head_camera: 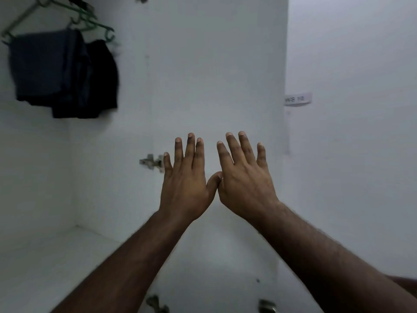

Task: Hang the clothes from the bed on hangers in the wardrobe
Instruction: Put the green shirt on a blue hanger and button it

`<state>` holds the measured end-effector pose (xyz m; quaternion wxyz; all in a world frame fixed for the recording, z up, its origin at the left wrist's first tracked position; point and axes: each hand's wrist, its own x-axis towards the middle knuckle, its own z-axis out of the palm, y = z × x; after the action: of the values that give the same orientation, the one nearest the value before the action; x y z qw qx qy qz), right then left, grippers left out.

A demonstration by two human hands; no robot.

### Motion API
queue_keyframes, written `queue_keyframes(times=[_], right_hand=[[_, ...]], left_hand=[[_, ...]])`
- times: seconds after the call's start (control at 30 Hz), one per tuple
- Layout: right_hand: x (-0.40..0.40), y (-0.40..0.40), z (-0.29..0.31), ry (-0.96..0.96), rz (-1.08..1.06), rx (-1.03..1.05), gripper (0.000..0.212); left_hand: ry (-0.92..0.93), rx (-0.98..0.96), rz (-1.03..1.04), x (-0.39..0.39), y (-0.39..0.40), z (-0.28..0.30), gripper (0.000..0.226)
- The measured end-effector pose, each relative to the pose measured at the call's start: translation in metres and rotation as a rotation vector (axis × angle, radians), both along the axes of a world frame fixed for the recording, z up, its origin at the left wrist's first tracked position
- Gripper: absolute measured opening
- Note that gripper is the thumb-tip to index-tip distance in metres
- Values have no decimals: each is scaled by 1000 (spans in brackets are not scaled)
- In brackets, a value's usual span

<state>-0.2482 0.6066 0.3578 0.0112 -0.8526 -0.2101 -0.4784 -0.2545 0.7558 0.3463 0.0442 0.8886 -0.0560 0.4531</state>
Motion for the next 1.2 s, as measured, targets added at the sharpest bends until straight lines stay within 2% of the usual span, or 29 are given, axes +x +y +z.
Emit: queue_keyframes(times=[0.2, 0.5, 0.83, 1.2], right_hand=[[-42, -109, -41, 47, -208, 24, 72], [-128, -312, -66, 81, -544, 26, 80], [-272, -547, -72, 72, -885, 20, 83], [-429, -720, -115, 188, -1295, 107, 76]], left_hand=[[92, 7, -204, -19, -112, -37, 84], [58, 36, -567, -63, -330, -62, 85], [53, 40, -901, -168, -595, -72, 80], [153, 120, -1376, -289, -818, -115, 78]])
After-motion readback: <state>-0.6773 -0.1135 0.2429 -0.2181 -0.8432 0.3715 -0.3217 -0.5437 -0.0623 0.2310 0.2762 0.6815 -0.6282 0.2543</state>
